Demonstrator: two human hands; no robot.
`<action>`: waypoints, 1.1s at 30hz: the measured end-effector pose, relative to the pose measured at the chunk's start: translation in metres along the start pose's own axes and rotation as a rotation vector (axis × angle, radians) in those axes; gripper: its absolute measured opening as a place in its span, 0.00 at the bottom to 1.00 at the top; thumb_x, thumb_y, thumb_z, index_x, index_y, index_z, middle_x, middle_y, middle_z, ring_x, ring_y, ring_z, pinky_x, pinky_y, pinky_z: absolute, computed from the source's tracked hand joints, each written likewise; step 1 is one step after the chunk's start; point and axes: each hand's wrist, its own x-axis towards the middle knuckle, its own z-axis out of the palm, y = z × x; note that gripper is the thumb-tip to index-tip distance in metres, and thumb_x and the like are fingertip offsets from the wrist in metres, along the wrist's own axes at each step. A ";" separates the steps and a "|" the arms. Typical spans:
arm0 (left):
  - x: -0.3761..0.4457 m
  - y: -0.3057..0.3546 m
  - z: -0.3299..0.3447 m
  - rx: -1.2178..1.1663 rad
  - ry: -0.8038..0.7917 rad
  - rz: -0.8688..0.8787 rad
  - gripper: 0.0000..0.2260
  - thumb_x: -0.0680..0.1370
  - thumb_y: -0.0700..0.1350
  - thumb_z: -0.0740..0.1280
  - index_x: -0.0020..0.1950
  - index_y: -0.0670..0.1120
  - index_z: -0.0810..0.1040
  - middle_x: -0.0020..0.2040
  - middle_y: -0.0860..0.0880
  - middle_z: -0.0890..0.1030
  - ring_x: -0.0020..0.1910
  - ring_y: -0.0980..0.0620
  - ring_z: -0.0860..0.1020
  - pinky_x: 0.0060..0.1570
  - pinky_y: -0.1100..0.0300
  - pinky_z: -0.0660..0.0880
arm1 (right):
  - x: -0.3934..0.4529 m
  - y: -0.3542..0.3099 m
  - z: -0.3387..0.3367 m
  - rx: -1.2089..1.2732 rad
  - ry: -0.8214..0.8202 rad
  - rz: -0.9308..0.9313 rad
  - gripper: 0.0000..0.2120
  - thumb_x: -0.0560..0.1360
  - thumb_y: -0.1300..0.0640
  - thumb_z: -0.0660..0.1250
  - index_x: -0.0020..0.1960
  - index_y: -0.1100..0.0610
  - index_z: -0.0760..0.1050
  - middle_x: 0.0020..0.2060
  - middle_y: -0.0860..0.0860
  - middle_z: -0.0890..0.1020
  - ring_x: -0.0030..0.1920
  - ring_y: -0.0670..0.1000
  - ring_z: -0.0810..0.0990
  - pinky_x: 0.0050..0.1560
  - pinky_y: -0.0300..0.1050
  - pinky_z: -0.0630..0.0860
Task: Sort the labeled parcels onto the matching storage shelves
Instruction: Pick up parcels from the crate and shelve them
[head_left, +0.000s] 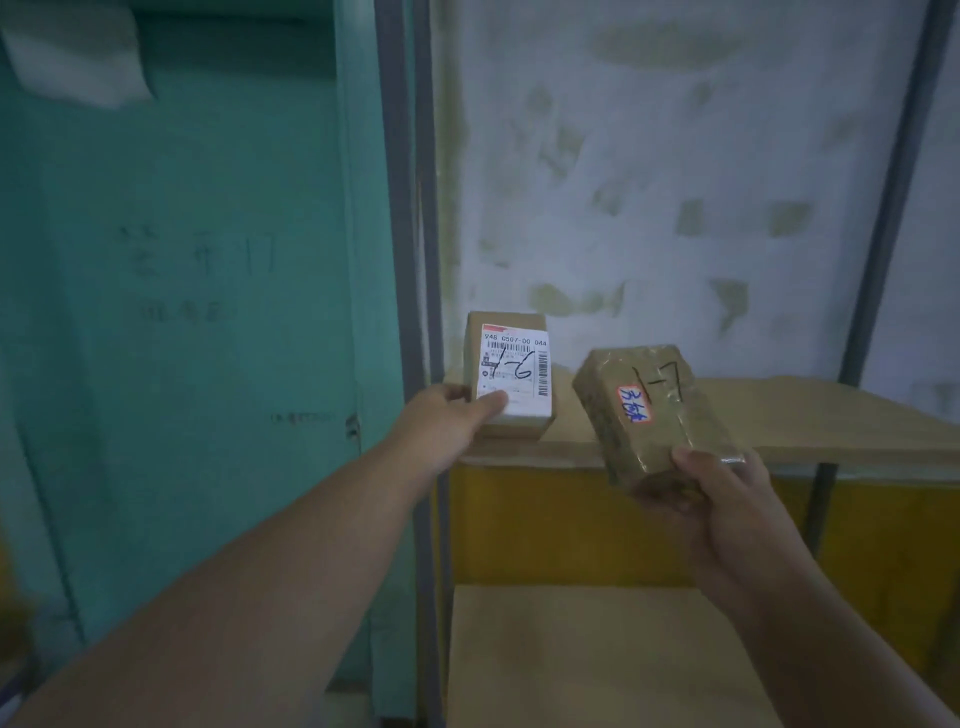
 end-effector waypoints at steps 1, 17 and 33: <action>0.010 0.006 0.003 0.018 -0.002 0.012 0.32 0.69 0.67 0.71 0.67 0.51 0.76 0.61 0.50 0.81 0.54 0.47 0.81 0.61 0.45 0.77 | 0.008 -0.004 0.003 -0.011 0.005 -0.011 0.22 0.77 0.64 0.65 0.70 0.56 0.68 0.59 0.60 0.82 0.56 0.62 0.83 0.54 0.65 0.80; 0.117 0.015 0.041 0.408 0.135 -0.278 0.27 0.80 0.62 0.57 0.64 0.41 0.76 0.56 0.41 0.81 0.49 0.42 0.81 0.47 0.55 0.76 | 0.132 -0.001 0.009 0.017 -0.096 0.144 0.15 0.74 0.60 0.69 0.60 0.59 0.76 0.50 0.57 0.86 0.54 0.60 0.84 0.47 0.52 0.84; 0.054 0.007 0.045 0.678 0.415 0.214 0.21 0.81 0.57 0.63 0.70 0.48 0.70 0.63 0.47 0.75 0.57 0.47 0.77 0.50 0.54 0.72 | 0.099 0.010 0.036 0.025 -0.180 0.051 0.21 0.74 0.59 0.69 0.67 0.60 0.74 0.55 0.57 0.85 0.58 0.59 0.83 0.59 0.60 0.79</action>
